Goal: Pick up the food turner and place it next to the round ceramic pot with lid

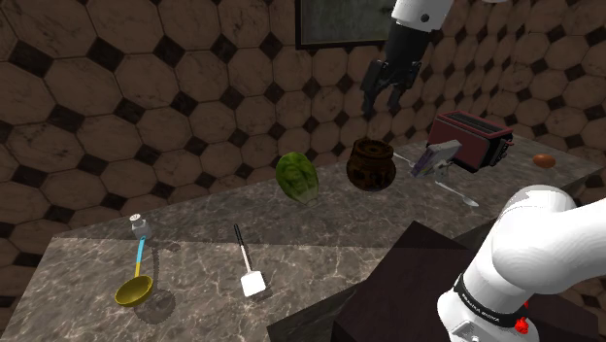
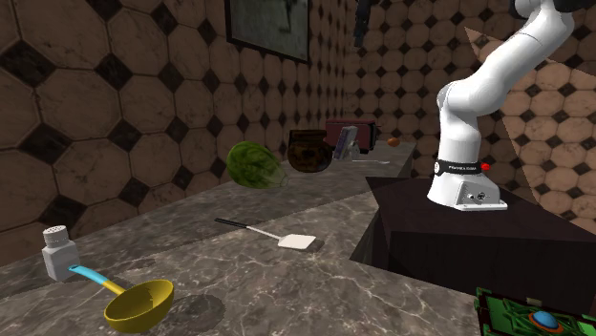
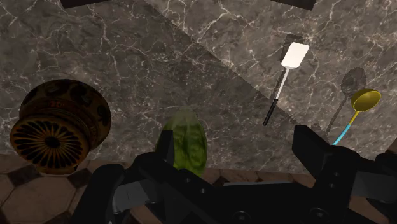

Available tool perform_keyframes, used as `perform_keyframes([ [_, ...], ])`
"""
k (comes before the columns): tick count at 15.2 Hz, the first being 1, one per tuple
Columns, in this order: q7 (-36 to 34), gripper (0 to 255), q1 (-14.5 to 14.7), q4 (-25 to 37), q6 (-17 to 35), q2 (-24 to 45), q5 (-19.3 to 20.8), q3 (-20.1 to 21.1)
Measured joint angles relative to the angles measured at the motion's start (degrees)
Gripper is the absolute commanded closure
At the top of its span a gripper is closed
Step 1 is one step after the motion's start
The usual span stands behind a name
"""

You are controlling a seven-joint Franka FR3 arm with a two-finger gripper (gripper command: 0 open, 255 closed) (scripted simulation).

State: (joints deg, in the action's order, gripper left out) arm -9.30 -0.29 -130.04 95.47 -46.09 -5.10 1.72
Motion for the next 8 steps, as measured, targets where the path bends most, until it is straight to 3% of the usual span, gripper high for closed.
perform_keyframes([
  [3, -1.25, 0, 0.11, -0.69, 1.56, 1.02, -0.45, 1.17],
  [8, -5.57, 0, 0.43, -5.41, 9.48, 4.83, -1.89, 5.37],
])
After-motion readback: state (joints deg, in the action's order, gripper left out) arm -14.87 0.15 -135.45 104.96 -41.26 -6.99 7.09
